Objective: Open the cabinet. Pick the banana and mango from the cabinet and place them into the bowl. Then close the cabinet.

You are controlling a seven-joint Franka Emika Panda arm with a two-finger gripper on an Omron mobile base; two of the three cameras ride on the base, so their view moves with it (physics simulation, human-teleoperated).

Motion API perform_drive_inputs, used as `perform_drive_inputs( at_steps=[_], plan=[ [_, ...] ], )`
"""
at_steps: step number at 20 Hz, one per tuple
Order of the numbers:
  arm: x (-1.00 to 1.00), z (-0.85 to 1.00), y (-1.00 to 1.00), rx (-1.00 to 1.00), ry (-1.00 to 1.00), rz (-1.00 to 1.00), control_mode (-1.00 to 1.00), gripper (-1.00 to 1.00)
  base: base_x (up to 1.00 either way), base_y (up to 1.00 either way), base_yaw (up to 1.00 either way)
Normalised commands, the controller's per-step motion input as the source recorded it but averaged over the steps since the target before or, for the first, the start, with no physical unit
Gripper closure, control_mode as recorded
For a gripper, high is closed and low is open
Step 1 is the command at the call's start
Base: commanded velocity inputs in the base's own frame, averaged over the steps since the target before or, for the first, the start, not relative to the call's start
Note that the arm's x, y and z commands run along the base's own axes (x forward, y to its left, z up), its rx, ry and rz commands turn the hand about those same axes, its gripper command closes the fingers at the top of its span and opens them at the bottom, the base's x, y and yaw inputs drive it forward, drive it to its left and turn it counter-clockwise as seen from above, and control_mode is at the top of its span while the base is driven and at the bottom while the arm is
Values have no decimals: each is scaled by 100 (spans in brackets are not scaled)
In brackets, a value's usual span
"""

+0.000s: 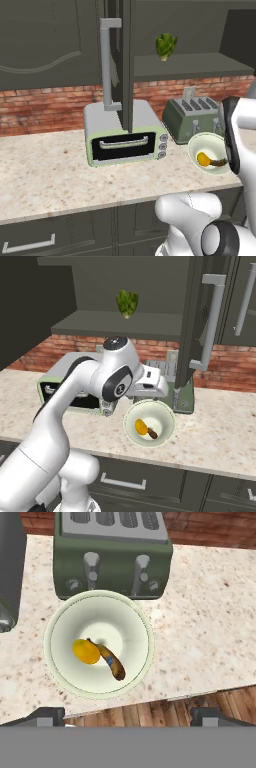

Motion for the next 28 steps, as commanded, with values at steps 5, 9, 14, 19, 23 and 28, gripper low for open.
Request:
perform_drive_inputs(
  at_steps=[5,9,14,19,23,28],
  plan=[
    [-58,40,18,0,-14,0,-100,-100,0,0,0],
    [-58,37,20,0,-14,0,-100,-100,0,0,0],
    [-58,36,22,-1,-11,0,-100,-100,0,0,0],
    [-59,34,18,-1,-7,0,-100,-100,0,0,0],
    [-56,35,3,0,0,0,-100,-100,0,0,0],
    [-47,34,0,0,0,0,-100,-100,0,0,0]
  ],
)
